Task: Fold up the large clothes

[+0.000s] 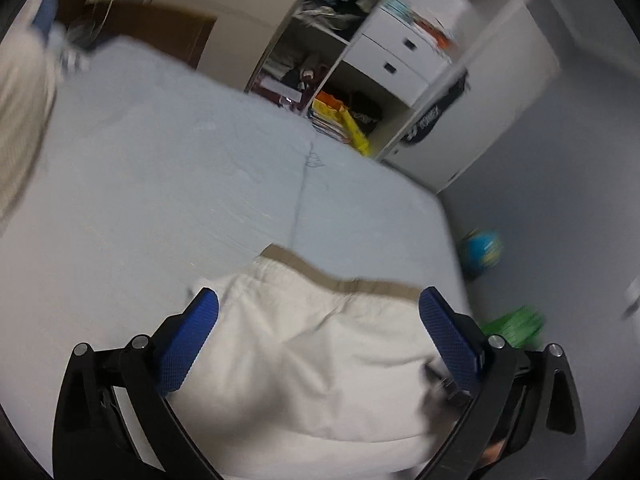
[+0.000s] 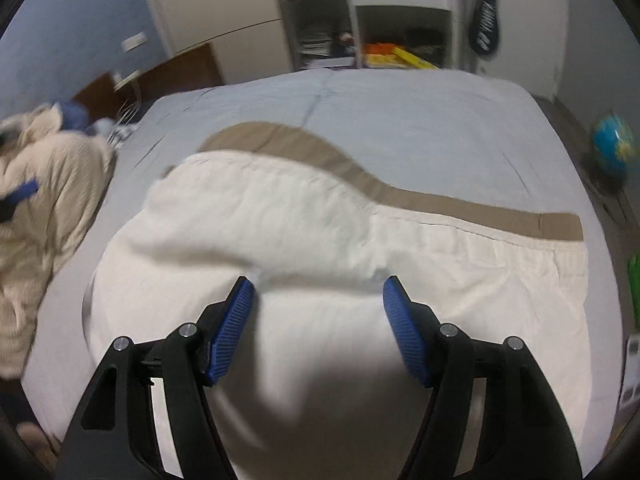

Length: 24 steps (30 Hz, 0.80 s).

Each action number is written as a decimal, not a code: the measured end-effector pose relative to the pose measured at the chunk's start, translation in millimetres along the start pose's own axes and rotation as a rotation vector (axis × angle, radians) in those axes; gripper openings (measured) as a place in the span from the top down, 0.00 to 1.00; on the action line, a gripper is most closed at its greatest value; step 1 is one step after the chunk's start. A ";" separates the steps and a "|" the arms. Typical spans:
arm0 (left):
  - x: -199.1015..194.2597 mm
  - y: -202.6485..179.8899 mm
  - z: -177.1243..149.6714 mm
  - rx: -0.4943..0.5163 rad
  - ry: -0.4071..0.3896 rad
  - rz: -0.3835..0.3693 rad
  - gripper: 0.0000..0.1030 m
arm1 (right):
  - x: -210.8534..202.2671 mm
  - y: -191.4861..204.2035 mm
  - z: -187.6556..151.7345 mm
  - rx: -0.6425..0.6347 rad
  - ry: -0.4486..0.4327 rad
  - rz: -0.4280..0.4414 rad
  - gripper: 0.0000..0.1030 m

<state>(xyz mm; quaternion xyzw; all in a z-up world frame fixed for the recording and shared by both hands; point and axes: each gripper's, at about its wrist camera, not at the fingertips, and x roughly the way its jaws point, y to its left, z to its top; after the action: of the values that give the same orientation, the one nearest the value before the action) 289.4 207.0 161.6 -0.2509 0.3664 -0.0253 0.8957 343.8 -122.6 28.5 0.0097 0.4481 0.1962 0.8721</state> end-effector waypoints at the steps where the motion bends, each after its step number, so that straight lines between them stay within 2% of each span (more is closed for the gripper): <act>1: 4.7 -9.1 -7.7 0.045 0.010 0.027 0.07 | 0.6 -5.8 2.3 0.026 -0.007 0.002 0.37; 7: 50.7 -64.7 -53.3 0.278 0.074 0.107 0.12 | 3.0 -19.2 9.6 0.037 -0.010 -0.010 0.37; 9: 72.4 -91.8 -68.5 0.390 0.089 0.139 0.13 | 6.5 -21.6 10.5 0.023 -0.005 -0.022 0.37; 11: 95.3 -114.5 -79.8 0.477 0.102 0.172 0.14 | 11.3 -23.4 11.1 0.014 -0.003 -0.030 0.34; 13: 119.2 -122.0 -82.8 0.495 0.130 0.216 0.24 | 15.2 -21.9 10.8 0.003 -0.001 -0.041 0.31; 16: 161.2 -119.2 -80.4 0.471 0.186 0.306 0.29 | 24.9 -15.2 12.8 -0.030 0.004 -0.072 0.30; 19: 185.4 -111.1 -76.9 0.471 0.223 0.350 0.30 | 37.8 -13.0 14.9 -0.074 0.022 -0.103 0.28; 24: 208.9 -98.2 -78.6 0.446 0.295 0.349 0.27 | 60.7 -16.2 10.4 -0.097 0.062 -0.124 0.25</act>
<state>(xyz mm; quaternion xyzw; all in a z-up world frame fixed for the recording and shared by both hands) 403.0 39.5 25.5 0.0245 0.5154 0.0129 0.8565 389.0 -114.6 -15.6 -0.0663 0.4646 0.1637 0.8677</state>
